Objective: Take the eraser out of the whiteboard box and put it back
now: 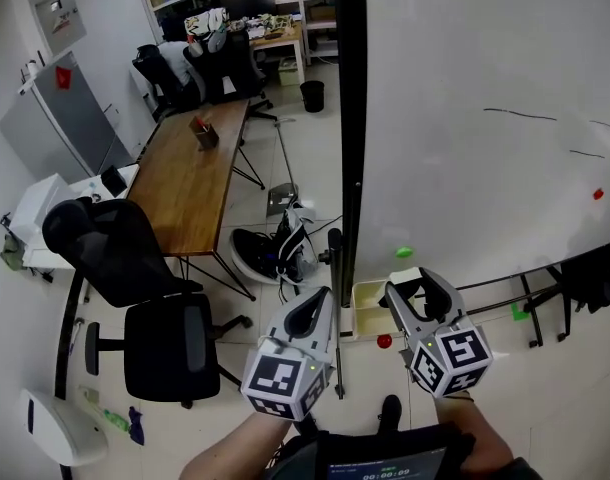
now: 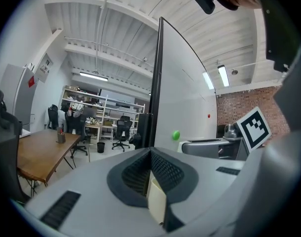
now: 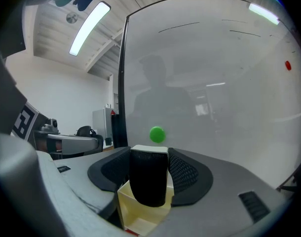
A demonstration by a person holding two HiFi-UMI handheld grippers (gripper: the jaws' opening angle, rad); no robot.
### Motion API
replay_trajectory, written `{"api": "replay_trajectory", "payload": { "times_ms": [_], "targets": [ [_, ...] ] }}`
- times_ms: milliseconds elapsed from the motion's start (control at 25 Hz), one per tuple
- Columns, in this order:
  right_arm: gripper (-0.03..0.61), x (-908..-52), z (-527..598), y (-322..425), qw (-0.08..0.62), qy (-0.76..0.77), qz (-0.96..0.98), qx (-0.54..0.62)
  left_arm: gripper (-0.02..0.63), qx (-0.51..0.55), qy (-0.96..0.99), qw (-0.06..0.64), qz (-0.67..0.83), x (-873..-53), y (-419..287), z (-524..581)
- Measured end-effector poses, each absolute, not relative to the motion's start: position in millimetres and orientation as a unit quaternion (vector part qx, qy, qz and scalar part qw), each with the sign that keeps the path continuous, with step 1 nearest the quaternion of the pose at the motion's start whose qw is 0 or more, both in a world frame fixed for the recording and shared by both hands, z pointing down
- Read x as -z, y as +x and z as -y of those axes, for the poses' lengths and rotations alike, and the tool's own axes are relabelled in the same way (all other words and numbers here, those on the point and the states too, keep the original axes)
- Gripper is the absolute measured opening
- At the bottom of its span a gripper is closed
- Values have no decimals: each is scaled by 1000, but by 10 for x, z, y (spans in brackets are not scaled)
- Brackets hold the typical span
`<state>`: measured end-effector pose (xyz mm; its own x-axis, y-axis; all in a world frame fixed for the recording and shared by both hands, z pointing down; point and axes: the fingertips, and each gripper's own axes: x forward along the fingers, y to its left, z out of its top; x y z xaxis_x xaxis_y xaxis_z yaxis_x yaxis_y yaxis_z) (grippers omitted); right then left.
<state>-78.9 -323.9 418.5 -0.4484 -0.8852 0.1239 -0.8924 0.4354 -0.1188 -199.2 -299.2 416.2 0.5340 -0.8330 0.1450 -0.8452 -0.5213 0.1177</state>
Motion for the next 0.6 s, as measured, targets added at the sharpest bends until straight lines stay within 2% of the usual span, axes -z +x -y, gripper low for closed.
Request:
{"api": "replay_trajectory", "payload": {
  "times_ms": [200,600],
  "targets": [
    [273,-4253,3341,-727,15,536,839,-92,19,-46,872,101,477,-4352,-1937,3026],
    [275,-4761,3395,-757,84,534,832,-123,18,-54,869,130,474,-4634,-1896,3118]
  ]
}}
